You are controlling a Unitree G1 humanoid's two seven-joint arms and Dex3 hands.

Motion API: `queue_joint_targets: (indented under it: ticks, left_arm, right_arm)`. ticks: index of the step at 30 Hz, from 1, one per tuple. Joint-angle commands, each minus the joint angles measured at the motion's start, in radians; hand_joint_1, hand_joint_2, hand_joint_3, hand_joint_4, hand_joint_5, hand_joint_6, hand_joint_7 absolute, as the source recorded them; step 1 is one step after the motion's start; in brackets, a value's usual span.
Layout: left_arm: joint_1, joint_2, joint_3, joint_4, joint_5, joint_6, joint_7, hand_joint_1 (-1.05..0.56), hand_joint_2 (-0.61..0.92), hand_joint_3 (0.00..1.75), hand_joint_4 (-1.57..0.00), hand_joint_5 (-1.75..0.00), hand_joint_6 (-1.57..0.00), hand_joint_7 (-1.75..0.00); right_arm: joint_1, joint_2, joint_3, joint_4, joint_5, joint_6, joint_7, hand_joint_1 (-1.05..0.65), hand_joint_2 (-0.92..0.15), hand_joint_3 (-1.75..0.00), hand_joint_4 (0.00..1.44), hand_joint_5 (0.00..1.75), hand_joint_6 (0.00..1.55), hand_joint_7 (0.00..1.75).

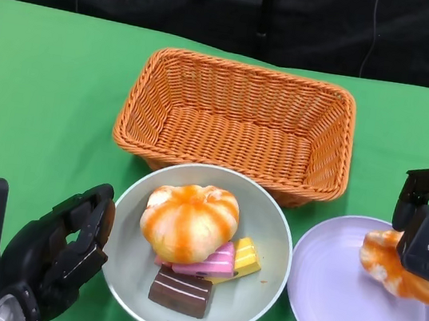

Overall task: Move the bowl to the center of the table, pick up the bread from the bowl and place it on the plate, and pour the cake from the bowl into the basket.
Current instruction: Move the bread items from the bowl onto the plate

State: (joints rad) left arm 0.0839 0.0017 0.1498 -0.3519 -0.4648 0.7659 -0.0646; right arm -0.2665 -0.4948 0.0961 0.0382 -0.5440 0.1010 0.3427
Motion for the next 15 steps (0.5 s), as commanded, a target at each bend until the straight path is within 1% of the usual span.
queue_joint_targets:
  ticks: [1, 2, 3, 5, 7, 8, 10, 15]
  left_arm:
    - [0.002, 0.012, 0.004, -0.008, 0.005, -0.004, 0.005, -0.63, 0.92, 0.65, -0.01, -0.34, -0.16, 0.0]
    - [0.002, 0.014, 0.004, -0.008, 0.006, -0.004, 0.004, -0.63, 0.92, 0.64, -0.01, -0.34, -0.16, -0.01]
    - [0.002, 0.015, 0.003, -0.007, 0.007, -0.004, 0.003, -0.63, 0.92, 0.64, -0.01, -0.34, -0.16, 0.0]
    - [0.001, 0.015, 0.004, -0.007, 0.006, -0.001, 0.005, -0.63, 0.92, 0.64, -0.01, -0.35, -0.16, 0.0]
    - [0.0, 0.013, 0.005, -0.009, 0.006, 0.002, 0.01, -0.63, 0.92, 0.64, -0.01, -0.35, -0.16, 0.0]
    - [-0.001, 0.012, 0.005, -0.009, 0.006, 0.003, 0.011, -0.63, 0.92, 0.64, -0.01, -0.35, -0.16, 0.0]
    - [-0.001, 0.013, 0.005, -0.008, 0.006, 0.005, 0.011, -0.63, 0.92, 0.64, 0.0, -0.35, -0.15, 0.0]
    - [-0.003, 0.015, 0.004, -0.006, 0.007, 0.007, 0.011, -0.63, 0.92, 0.64, 0.0, -0.34, -0.16, 0.0]
  right_arm:
    - [-0.007, -0.028, 0.002, -0.004, 0.001, 0.008, 0.0, -0.02, -0.73, -0.54, 0.91, 0.83, 0.87, 0.55]
    - [-0.005, -0.031, 0.004, -0.015, -0.004, 0.011, 0.002, -0.06, -0.82, -0.33, 0.9, 0.64, 0.84, 0.34]
    - [-0.003, -0.034, 0.006, -0.022, -0.007, 0.014, 0.005, -0.11, -0.88, -0.19, 0.81, 0.47, 0.77, 0.17]
    - [0.004, -0.042, 0.003, -0.037, 0.009, 0.006, 0.02, -0.18, -0.91, -0.1, 0.69, 0.33, 0.69, 0.06]
    - [0.012, -0.055, 0.002, -0.06, 0.021, 0.004, 0.048, -0.32, -0.92, -0.1, 0.52, 0.2, 0.55, 0.01]
    - [0.014, -0.06, 0.002, -0.07, 0.023, 0.008, 0.059, -0.37, -0.92, -0.11, 0.47, 0.16, 0.5, 0.01]
    - [0.025, -0.066, -0.004, -0.102, 0.043, 0.013, 0.084, -0.43, -0.92, -0.13, 0.41, 0.12, 0.43, 0.0]
    - [0.049, -0.085, -0.014, -0.16, 0.079, -0.002, 0.114, -0.47, -0.92, -0.14, 0.35, 0.07, 0.35, 0.0]
